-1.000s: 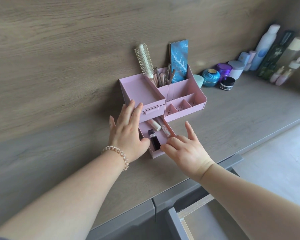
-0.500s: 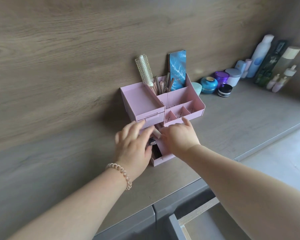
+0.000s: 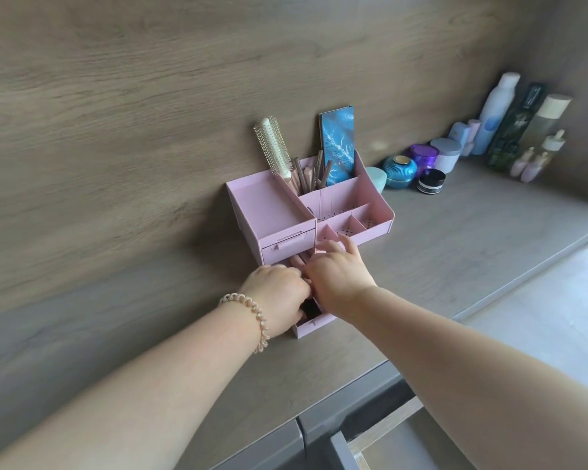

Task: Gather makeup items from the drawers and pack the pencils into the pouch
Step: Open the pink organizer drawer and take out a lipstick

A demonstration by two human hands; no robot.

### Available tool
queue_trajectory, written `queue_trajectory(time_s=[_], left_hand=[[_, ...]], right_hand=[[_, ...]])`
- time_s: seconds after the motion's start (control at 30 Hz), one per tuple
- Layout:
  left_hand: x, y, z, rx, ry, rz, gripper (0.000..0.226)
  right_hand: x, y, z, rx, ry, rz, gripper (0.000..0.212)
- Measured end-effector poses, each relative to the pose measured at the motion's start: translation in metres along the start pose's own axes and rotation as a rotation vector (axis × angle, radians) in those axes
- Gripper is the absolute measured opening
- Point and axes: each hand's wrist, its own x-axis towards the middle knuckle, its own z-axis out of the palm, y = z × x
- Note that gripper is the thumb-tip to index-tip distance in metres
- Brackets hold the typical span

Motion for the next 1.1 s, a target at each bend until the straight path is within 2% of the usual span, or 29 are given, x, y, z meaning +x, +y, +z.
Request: queue_trajectory(time_s=[0.2,0.37,0.57,0.67,0.77,0.83,0.93,1.0,1.1], left_hand=[[0.008,0.000,-0.004,0.007,-0.065,0.026,0.031],[0.012,-0.002,-0.002,-0.095,-0.127,0.010,0.026],[0.017,0.003,-0.001,0.011,-0.212,-0.016,0.031],[0.008,0.003,-0.002,0.120,-0.078,0.046,0.028],[-0.011,-0.003,-0.003,0.132,0.142,0.122,0.015],[-0.023,-0.011,0.001,0.115,0.206,0.159,0.024],[-0.036,-0.023,0.015,0.026,0.274,0.057,0.030],[-0.044,-0.027,0.018,-0.144,0.324,-0.104,0.019],[-0.051,-0.029,0.020,-0.425,0.390,-0.338,0.013]], right_hand=[[-0.001,0.002,-0.001,0.061,-0.049,0.011,0.028],[0.000,0.005,-0.001,0.201,-0.130,0.072,0.023],[0.002,0.002,0.011,0.226,-0.047,0.115,0.013],[0.002,0.002,0.008,0.171,-0.076,0.091,0.018],[0.001,0.000,0.005,0.126,-0.127,0.056,0.020],[0.000,-0.001,0.003,0.111,-0.192,0.033,0.021],[0.000,-0.006,-0.001,0.072,-0.274,0.017,0.020],[0.001,-0.008,-0.002,0.118,-0.265,0.056,0.017],[0.001,-0.012,-0.002,0.152,-0.202,0.097,0.030]])
